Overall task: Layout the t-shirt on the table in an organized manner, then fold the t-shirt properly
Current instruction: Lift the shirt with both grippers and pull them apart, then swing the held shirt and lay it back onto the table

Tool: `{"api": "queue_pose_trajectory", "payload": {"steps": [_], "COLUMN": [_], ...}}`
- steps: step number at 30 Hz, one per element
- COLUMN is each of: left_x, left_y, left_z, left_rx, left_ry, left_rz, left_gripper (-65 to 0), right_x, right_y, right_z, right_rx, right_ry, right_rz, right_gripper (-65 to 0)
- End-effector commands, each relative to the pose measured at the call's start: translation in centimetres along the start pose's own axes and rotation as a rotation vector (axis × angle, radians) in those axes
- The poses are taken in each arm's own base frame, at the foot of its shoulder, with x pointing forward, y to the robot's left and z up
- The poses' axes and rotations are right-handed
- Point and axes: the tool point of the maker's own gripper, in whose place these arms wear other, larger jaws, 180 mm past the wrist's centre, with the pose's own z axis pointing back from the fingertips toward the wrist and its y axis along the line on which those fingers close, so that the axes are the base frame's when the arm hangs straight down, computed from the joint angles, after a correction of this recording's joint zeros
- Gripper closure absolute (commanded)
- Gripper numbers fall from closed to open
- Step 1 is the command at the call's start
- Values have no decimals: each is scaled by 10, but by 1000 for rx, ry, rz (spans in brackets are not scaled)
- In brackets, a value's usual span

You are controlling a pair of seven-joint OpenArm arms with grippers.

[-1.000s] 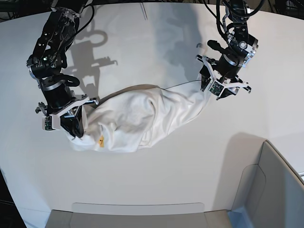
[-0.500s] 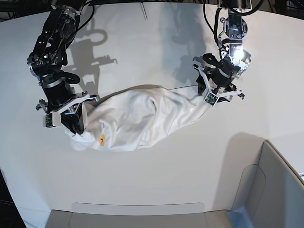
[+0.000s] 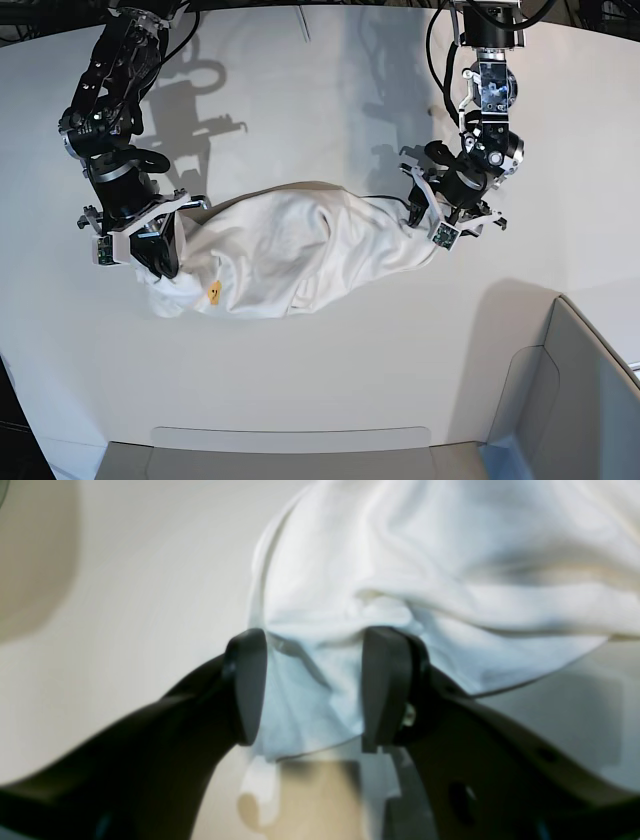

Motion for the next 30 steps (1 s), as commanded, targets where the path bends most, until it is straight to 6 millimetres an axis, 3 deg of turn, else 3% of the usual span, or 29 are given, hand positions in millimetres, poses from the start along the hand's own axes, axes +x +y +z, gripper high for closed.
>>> {"api": "queue_pose_trajectory", "payload": {"steps": [1,6,7,10,14,23,26,30], "left_x": [-30,-41,-35,-22,-2,94,113,132], "left_y": [-3,-6,-3,4,17,120,141,163], "left_z": [-1,-4,-5,-7,0,73,94,121], "left_rx": [1,-11,-6,7,46,371,439,522], "left_ry": [125,155,144,121,58,-243,-303,-372], "left_rz": [-34,-17,-15,-21,-18,116,120,123], "left_gripper": [-243,-9,0,0,0,0,0,0], "right_x": [17,14,15,19,39,109,134,154], "right_y": [2,2,3,4,4,7,9,31], "right_z": [2,3,3,1,-4,-15,-16,-20], "right_rx": [10,10,13,17,21,36,41,100], "right_ry": [-63,-57,-58,-69,-117,-287,-345,-386], "right_rz": [8,6,7,13,25,62,73,109], "right_gripper": [0,0,0,0,0,0,0,0]}}
